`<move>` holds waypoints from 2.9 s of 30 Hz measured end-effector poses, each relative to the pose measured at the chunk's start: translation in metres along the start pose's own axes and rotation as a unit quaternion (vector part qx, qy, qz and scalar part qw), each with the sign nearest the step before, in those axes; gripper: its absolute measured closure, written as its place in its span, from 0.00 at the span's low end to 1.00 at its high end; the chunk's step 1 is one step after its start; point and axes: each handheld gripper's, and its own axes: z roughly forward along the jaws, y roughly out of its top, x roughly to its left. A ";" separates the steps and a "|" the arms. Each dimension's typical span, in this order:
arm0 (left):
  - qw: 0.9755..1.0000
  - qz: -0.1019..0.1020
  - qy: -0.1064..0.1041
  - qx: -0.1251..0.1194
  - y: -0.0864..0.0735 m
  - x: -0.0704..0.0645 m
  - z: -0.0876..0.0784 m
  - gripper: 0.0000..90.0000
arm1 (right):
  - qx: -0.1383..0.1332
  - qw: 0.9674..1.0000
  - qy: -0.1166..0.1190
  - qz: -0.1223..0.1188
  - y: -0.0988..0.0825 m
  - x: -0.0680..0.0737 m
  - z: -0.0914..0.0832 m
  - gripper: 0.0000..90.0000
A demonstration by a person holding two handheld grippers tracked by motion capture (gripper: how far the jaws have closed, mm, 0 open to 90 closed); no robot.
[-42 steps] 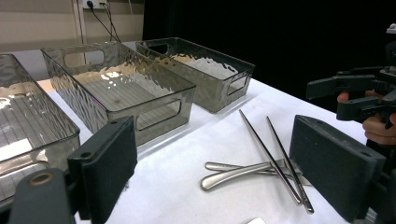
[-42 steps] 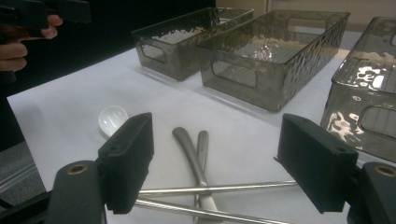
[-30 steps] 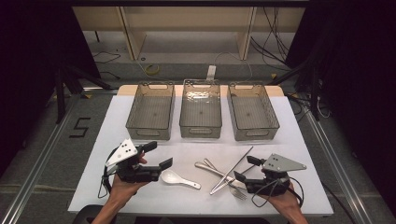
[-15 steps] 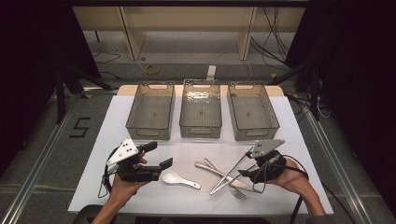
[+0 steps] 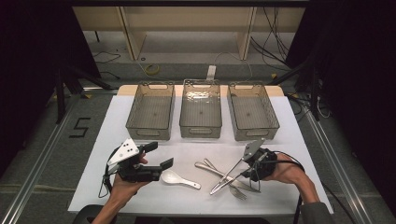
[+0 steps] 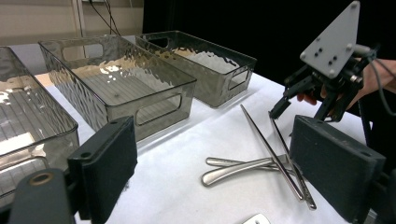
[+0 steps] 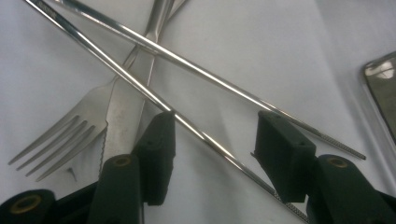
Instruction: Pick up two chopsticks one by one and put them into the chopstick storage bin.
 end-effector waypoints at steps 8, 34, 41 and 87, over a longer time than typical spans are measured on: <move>1.000 0.002 -0.001 0.000 0.000 0.000 0.000 0.16 | 0.036 0.999 0.004 -0.039 0.003 0.003 0.013 0.60; 1.000 0.003 -0.002 0.000 0.000 -0.001 0.001 0.16 | 0.077 0.987 0.000 -0.141 0.006 0.014 0.019 0.81; 1.000 0.004 -0.002 0.000 0.000 -0.001 0.001 0.16 | 0.075 0.981 -0.002 -0.179 0.002 0.018 0.017 0.89; 0.976 0.059 -0.082 0.190 0.003 -0.025 0.078 0.21 | 0.034 0.976 -0.042 -0.211 0.039 0.034 -0.007 0.97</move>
